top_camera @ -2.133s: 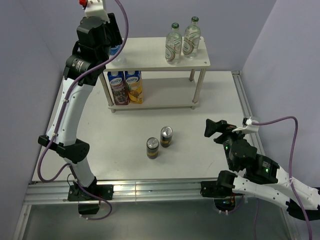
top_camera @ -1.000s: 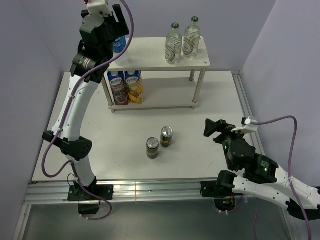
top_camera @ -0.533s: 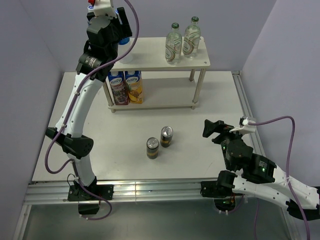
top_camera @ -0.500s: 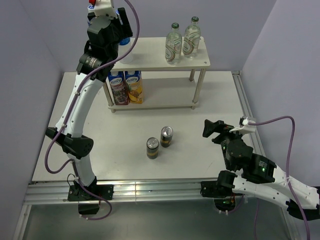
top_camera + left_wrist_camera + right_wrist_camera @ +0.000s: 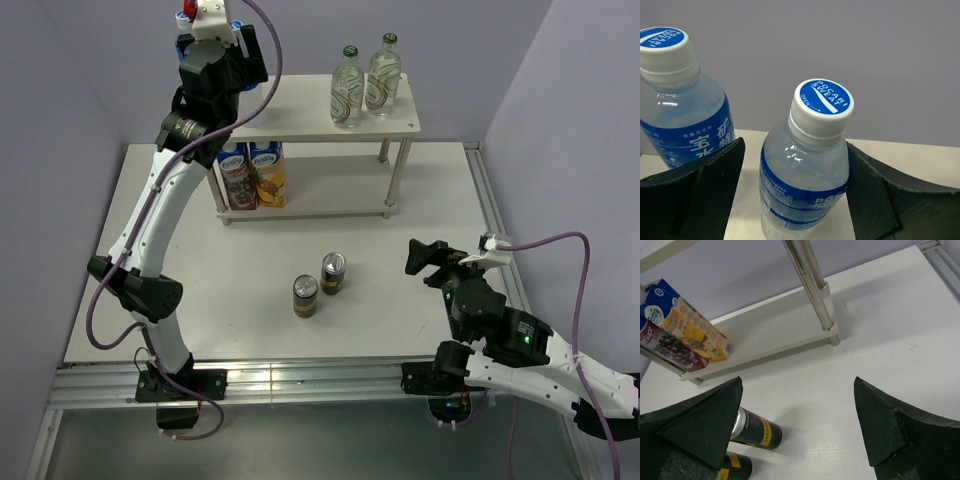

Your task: Place and organize the beverage onto the shelf

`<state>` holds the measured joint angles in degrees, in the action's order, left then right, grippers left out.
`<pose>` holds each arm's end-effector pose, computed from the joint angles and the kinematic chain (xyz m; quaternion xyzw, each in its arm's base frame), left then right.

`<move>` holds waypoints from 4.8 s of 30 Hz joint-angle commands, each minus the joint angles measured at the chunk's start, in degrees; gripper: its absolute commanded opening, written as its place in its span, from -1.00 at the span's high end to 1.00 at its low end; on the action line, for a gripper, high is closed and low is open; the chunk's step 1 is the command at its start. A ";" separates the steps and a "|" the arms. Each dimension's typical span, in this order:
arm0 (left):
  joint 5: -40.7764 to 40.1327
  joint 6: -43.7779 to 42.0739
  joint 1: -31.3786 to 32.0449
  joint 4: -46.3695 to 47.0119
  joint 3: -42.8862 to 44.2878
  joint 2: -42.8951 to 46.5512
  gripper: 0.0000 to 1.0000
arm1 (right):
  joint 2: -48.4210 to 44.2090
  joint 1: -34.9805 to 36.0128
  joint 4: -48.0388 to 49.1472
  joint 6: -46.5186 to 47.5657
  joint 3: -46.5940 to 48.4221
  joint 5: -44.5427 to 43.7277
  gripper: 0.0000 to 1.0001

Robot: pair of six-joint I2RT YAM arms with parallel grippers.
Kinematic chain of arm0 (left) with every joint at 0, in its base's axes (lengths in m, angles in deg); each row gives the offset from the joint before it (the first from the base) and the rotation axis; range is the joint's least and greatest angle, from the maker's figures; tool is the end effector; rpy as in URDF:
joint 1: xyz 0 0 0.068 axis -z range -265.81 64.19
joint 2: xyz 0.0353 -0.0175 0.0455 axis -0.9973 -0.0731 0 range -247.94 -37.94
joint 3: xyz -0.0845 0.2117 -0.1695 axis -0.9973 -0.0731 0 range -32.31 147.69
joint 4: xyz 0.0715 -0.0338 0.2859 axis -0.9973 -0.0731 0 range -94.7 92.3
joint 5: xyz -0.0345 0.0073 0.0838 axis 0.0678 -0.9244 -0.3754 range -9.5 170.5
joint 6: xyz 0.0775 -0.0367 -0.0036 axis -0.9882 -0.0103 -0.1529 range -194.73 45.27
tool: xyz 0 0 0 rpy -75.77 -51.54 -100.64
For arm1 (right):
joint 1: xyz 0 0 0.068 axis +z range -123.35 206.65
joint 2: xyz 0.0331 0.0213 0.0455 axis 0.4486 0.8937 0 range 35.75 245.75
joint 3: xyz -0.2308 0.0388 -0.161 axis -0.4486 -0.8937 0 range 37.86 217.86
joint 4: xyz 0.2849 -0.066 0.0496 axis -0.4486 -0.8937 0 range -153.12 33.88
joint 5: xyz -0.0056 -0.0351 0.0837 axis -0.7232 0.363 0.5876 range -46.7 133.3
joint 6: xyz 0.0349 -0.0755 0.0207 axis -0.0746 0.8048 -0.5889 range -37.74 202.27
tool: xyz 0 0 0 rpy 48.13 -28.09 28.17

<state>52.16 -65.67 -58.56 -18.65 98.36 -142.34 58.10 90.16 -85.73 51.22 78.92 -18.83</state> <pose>0.4210 -0.1764 0.5722 -0.0755 0.6735 -0.0666 0.7323 0.1136 0.0781 0.3450 0.1309 0.7260 0.1308 0.6624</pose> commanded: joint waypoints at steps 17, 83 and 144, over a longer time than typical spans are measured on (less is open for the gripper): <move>-5.76 -1.94 4.48 -0.49 -14.46 20.63 -0.86 | 1.12 0.39 1.57 0.02 0.43 -0.63 -0.97; 6.28 17.04 6.33 -9.20 -84.35 68.45 -0.71 | 49.99 -2.84 56.33 5.54 -8.90 2.35 1.00; 5.66 18.45 7.21 -10.25 -84.00 65.73 -0.72 | 50.29 -26.60 49.75 10.05 2.81 19.51 -1.00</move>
<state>58.11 -47.99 -51.79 -30.06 13.86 -76.18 115.59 61.37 -32.99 64.13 84.28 3.42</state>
